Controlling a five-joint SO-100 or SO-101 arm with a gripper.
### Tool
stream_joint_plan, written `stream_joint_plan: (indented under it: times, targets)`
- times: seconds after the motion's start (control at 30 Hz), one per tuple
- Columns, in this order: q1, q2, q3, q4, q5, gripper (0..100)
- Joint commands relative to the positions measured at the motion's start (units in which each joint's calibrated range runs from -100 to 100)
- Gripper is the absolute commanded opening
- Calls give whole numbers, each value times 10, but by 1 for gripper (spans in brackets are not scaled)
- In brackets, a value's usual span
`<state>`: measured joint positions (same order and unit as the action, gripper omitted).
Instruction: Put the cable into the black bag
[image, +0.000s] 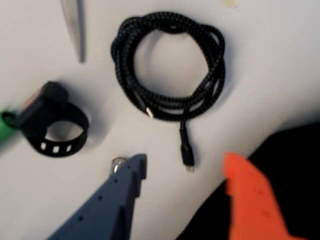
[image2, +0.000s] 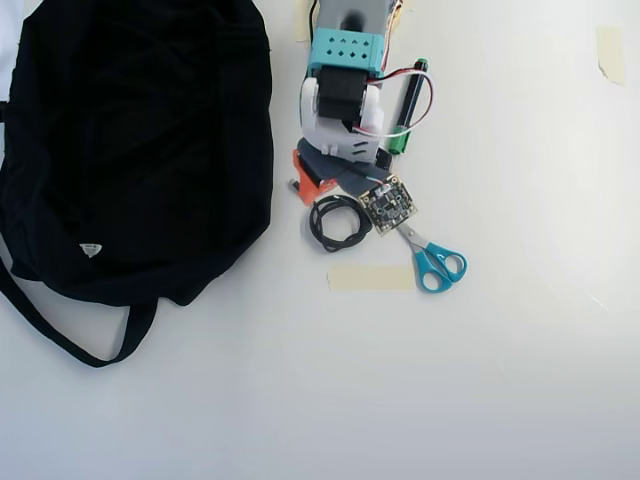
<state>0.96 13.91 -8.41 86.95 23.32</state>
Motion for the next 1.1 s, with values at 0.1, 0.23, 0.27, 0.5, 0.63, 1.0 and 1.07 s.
stream_joint_plan:
  times: [0.1, 0.23, 0.27, 0.5, 0.63, 1.0, 1.07]
  targets:
    - [-5, 58, -105, -6, 1, 25]
    - [-7, 94, -148, -6, 1, 24]
    - [-8, 102, -156, -6, 1, 24]
    - [-15, 145, -196, -7, 0, 25]
    - [-16, 166, -203, -7, -4, 25]
    - [-25, 183, -203, -7, -17, 25]
    - [-25, 184, -203, -9, -17, 25]
